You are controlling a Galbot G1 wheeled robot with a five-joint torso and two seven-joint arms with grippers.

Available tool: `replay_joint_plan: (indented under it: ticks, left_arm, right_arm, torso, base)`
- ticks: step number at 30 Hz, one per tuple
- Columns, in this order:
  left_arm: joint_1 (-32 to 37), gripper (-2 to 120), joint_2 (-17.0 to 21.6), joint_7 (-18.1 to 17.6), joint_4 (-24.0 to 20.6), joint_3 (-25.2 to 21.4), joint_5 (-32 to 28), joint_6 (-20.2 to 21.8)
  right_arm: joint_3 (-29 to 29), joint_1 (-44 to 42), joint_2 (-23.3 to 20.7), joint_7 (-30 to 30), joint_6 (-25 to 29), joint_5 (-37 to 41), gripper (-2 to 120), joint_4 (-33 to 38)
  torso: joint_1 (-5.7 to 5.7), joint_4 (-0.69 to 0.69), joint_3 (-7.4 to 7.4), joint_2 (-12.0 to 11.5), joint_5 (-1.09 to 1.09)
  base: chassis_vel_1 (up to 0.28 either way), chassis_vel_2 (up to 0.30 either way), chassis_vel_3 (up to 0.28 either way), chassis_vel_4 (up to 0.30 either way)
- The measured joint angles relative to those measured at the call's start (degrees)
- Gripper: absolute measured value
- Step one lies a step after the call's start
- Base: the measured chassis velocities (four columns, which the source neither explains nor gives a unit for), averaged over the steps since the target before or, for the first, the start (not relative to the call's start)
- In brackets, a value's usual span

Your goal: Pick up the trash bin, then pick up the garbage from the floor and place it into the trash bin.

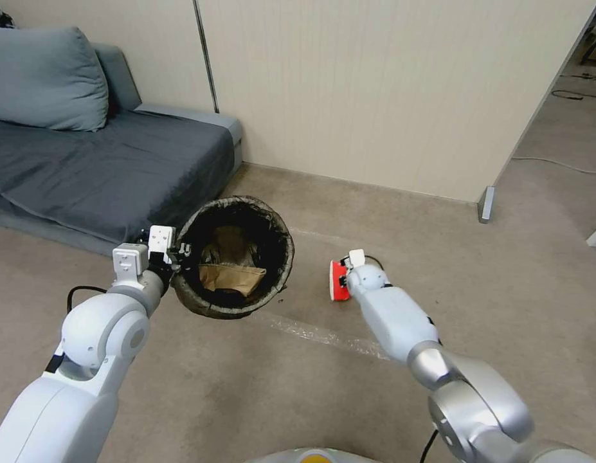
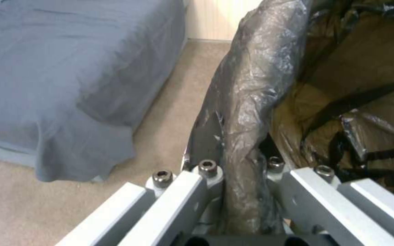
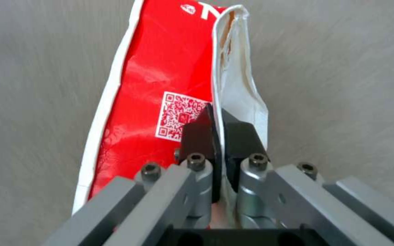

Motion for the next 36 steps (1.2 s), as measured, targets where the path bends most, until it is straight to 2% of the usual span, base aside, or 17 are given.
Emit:
replay_joint_plan:
  ticks: [1, 3, 5, 7, 9, 11, 13, 16, 17, 20, 21, 23, 25, 26, 30, 34, 36]
  left_arm:
    - [0.0, 0, 0.0, 0.0, 0.0, 0.0, 0.0, 0.0]
    - [-0.05, 0, 0.13, -0.04, 0.23, -0.02, -0.13, 0.0]
    - [-0.09, 0, 0.14, -0.05, 0.32, -0.02, -0.13, 0.0]
    - [-0.26, 0, 0.14, -0.1, 0.39, -0.02, -0.13, 0.0]
    - [-0.29, 0, 0.14, -0.1, 0.39, -0.02, -0.16, 0.0]
    - [-0.29, 0, 0.21, -0.15, 0.4, 0.02, -0.23, 0.0]
    - [-0.19, 0, 0.21, -0.15, 0.4, 0.05, -0.24, 0.0]
    - [0.38, 0, 0.09, -0.16, 0.16, 0.34, -0.23, 0.0]
    - [0.38, 0, 0.09, -0.16, 0.16, 0.34, -0.23, 0.0]
    - [0.52, 0, 0.09, -0.08, -0.33, 0.65, -0.26, 0.0]
    - [0.52, 0, 0.09, -0.08, -0.33, 0.65, -0.26, 0.0]
    - [0.41, 0, 0.17, -0.1, -0.41, 0.66, -0.28, 0.0]
    - [0.41, 0, 0.17, -0.13, -0.48, 0.66, -0.27, 0.0]
    - [0.43, 0, 0.11, -0.15, -0.53, 0.66, -0.23, 0.0]
    - [0.74, 0, -0.17, -0.18, -0.71, 0.57, -0.11, 0.0]
    - [0.75, 0, -0.48, -0.22, -0.69, 0.18, -0.01, 0.0]
    - [0.74, 0, -0.55, -0.2, -0.68, 0.15, -0.01, 0.0]
  right_arm:
    - [0.0, 0.0, 0.0, 0.0, 0.0, 0.0, 0, 0.0]
    - [-0.94, -1.13, -3.42, 2.72, -2.75, 5.04, 0, 9.35]
    - [-1.09, -1.58, -4.65, 3.79, -3.69, 6.86, 0, 12.86]
    - [-0.84, -2.6, -7.52, 7.06, -5.68, 12.28, 0, 21.64]
    - [-0.62, -2.83, -8.27, 7.95, -5.98, 13.75, 0, 23.89]
    - [1.15, -3.97, -13.68, 11.48, -6.43, 21.23, 0, 35.37]
    - [1.71, -4.23, -16.09, 12.54, -6.45, 23.51, 0, 38.87]
    - [3.15, -3.65, -24.97, 17.42, -6.45, 34.35, 0, 53.52]
    - [3.15, -3.65, -24.97, 17.42, -6.45, 34.35, 0, 53.52]
    - [2.2, 1.2, -29.3, 24.52, -6.41, 50.81, 0, 65.54]
    - [2.2, 1.2, -29.3, 24.52, -6.41, 50.81, 0, 65.54]
    - [0.84, 6.66, -30.04, 27.76, -6.36, 59.25, 0, 71.04]
    - [0.1, 9.35, -29.99, 28.99, -6.32, 62.96, 0, 73.06]
    - [-1.32, 13.3, -29.31, 31.17, -6.28, 68.8, 0, 75.65]
    - [-5.71, 18.93, -26.39, 34.08, -6.24, 76.1, 0, 77.7]
    - [-13.77, 23.1, -19.89, 34.9, -6.19, 77.24, 0, 74.85]
    - [-14.94, 23.5, -18.66, 34.98, -6.19, 77.05, 0, 74.26]
  torso:
    - [0.0, 0.0, 0.0, 0.0, 0.0]
    - [0.0, 0.01, 0.0, 0.0, 0.01]
    - [0.0, 0.01, 0.0, 0.0, -0.01]
    - [0.0, 0.0, 0.0, 0.0, 0.02]
    - [0.0, 0.01, 0.0, 0.0, 0.02]
    - [0.0, 0.03, 0.0, 0.0, 0.01]
    - [0.0, 0.03, 0.0, 0.0, 0.03]
    - [0.0, -0.05, 0.0, 0.0, -0.01]
    - [0.0, -0.05, 0.0, 0.0, -0.01]
    - [0.0, -0.01, -0.01, 0.0, 0.0]
    - [0.0, -0.01, -0.01, 0.0, 0.0]
    - [0.0, 0.03, 0.0, 0.0, -0.01]
    - [0.0, 0.04, -0.01, 0.0, -0.04]
    - [0.0, 0.02, 0.0, 0.0, -0.01]
    - [0.0, 0.0, -0.01, 0.0, -0.02]
    - [0.0, 0.01, 0.0, 0.0, 0.0]
    - [0.0, 0.02, 0.0, 0.0, 0.0]
  base:
    - [0.0, 0.0, 0.0, 0.0]
    - [0.0, 0.0, 0.0, 0.0]
    - [0.0, 0.0, 0.0, 0.0]
    - [0.0, 0.0, 0.0, 0.0]
    - [0.0, 0.0, 0.0, 0.0]
    - [0.0, 0.0, 0.0, 0.0]
    - [0.0, 0.0, 0.0, 0.0]
    - [0.0, 0.0, 0.0, 0.0]
    - [0.0, 0.0, 0.0, 0.0]
    - [0.0, 0.0, 0.0, 0.0]
    - [0.0, 0.0, 0.0, 0.0]
    - [0.0, 0.0, 0.0, 0.0]
    - [0.0, 0.0, 0.0, 0.0]
    - [0.0, 0.0, 0.0, 0.0]
    - [0.0, 0.0, 0.0, 0.0]
    - [0.0, 0.0, 0.0, 0.0]
    - [0.0, 0.0, 0.0, 0.0]
